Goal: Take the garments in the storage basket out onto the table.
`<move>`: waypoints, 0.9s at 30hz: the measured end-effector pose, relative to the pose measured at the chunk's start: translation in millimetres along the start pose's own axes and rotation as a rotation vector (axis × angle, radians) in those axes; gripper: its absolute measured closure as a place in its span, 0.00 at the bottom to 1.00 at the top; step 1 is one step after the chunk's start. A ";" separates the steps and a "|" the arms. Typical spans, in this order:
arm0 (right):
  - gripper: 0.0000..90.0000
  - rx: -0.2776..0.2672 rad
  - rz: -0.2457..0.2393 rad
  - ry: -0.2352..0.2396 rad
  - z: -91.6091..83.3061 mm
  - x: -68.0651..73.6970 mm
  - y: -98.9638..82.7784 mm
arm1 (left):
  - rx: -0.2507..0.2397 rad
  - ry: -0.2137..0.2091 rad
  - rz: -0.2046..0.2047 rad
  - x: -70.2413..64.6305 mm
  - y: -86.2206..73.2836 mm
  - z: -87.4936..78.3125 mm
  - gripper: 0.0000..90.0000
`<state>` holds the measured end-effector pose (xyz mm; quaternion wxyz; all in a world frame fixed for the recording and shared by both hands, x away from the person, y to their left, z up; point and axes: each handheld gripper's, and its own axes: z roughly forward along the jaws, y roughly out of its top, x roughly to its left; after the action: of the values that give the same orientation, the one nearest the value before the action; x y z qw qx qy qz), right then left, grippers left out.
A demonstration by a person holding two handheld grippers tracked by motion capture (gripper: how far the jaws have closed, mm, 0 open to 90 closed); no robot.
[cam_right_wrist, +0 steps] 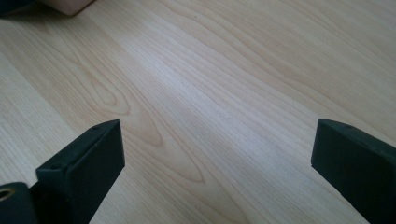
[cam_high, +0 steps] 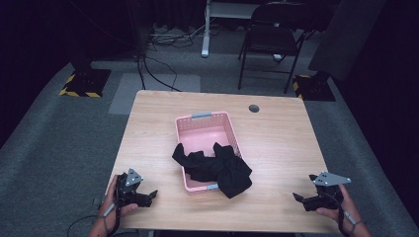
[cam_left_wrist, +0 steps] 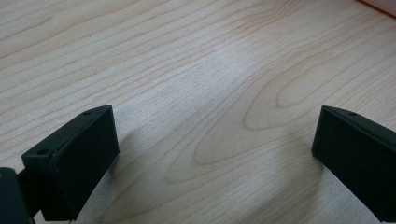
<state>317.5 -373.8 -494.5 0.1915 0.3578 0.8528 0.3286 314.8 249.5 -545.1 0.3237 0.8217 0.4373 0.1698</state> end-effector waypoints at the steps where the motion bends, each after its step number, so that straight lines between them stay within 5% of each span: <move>1: 0.03 -0.005 0.001 0.001 -0.5 0.2 1.8 | 0.000 0.000 0.000 0.0 0.0 0.0 0.00; 12: 0.03 -0.014 -0.043 0.017 -1.4 7.6 18.5 | 0.000 0.000 0.000 0.0 0.0 0.0 0.00; 27: 0.04 -0.032 -0.158 0.089 16.6 31.1 64.8 | 0.000 0.001 -0.001 0.0 0.0 0.0 0.00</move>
<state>337.4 -309.7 -464.0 0.1843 0.2713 0.8807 0.3418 314.8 249.5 -545.1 0.3238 0.8214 0.4377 0.1700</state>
